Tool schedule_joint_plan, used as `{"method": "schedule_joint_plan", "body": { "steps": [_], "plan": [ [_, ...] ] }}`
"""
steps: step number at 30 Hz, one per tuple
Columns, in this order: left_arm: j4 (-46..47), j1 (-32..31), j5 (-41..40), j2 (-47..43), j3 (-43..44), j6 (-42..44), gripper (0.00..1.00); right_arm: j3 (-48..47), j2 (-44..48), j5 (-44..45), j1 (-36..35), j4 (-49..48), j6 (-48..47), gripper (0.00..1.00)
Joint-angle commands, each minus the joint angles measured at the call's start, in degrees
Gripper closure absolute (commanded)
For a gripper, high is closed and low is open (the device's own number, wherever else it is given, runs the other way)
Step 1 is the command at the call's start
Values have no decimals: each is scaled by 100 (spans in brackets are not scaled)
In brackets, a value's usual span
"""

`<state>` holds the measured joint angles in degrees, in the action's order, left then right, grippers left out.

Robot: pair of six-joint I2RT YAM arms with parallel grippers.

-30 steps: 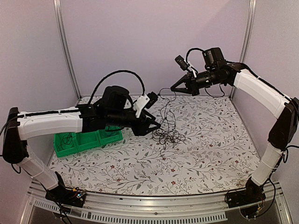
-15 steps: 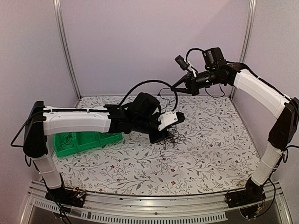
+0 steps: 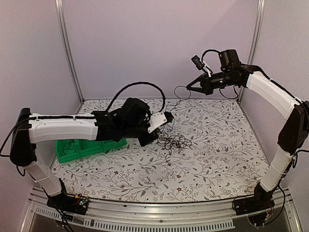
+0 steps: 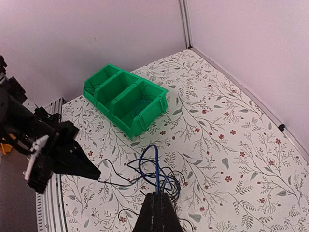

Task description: Untangle the cables

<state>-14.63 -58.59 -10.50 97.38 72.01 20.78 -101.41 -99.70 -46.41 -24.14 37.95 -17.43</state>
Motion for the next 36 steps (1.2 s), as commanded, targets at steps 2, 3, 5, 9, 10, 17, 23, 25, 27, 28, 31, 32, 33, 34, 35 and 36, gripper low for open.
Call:
{"method": "schedule_joint_plan", "body": {
  "steps": [2, 3, 5, 9, 10, 17, 23, 25, 27, 28, 31, 32, 33, 34, 35, 36],
  "plan": [
    [1250, 503, -798, -1800, -672, -1238, 100, 457, -253, 405, 823, -210, 209, 100],
    [1353, 677, -876, -2080, -836, -1542, 100, 556, -298, 456, 947, -236, 266, 100],
    [1700, 984, -892, -2516, -982, -1980, 100, 760, -417, 590, 1153, -305, 345, 100],
    [1829, 1535, -821, -3002, -1083, -2609, 100, 1014, -512, 994, 1321, -418, 449, 100],
    [1867, 1639, -798, -3066, -1083, -2710, 100, 1040, -521, 1087, 1319, -424, 422, 100],
    [2027, 2029, -34, -2969, -716, -3241, 100, 1160, -556, 1237, 1324, -430, 356, 100],
    [1869, 2034, 782, -2487, -128, -3582, 100, 828, -157, 331, 829, -291, 5, 83],
    [1868, 2031, 1135, -2313, 114, -3721, 100, 636, -10, 212, 545, -231, -224, 67],
    [1839, 2035, 1515, -2113, 336, -3791, 100, 337, 66, 45, 291, -148, -410, 54],
    [1815, 2022, 1699, -1997, 438, -3811, 100, 156, 68, -27, 192, -114, -488, 48],
    [1797, 1997, 2153, -1710, 657, -3864, 100, -440, 1, -300, 6, -155, -482, 31],
    [1805, 1985, 2261, -1627, 720, -3866, 100, -572, -25, -337, -49, -276, -446, 26],
    [1806, 1963, 2361, -1539, 771, -3862, 100, -649, -31, -344, -109, -475, -389, 20],
    [1806, 1939, 2448, -1455, 831, -3847, 100, -694, -32, -346, -164, -618, -352, 16],
    [1806, 1912, 2533, -1379, 894, -3832, 100, -727, -36, -350, -230, -733, -326, 13],
    [1806, 1880, 2607, -1302, 954, -3810, 100, -764, -44, -358, -289, -799, -323, 12]
  ]
}}
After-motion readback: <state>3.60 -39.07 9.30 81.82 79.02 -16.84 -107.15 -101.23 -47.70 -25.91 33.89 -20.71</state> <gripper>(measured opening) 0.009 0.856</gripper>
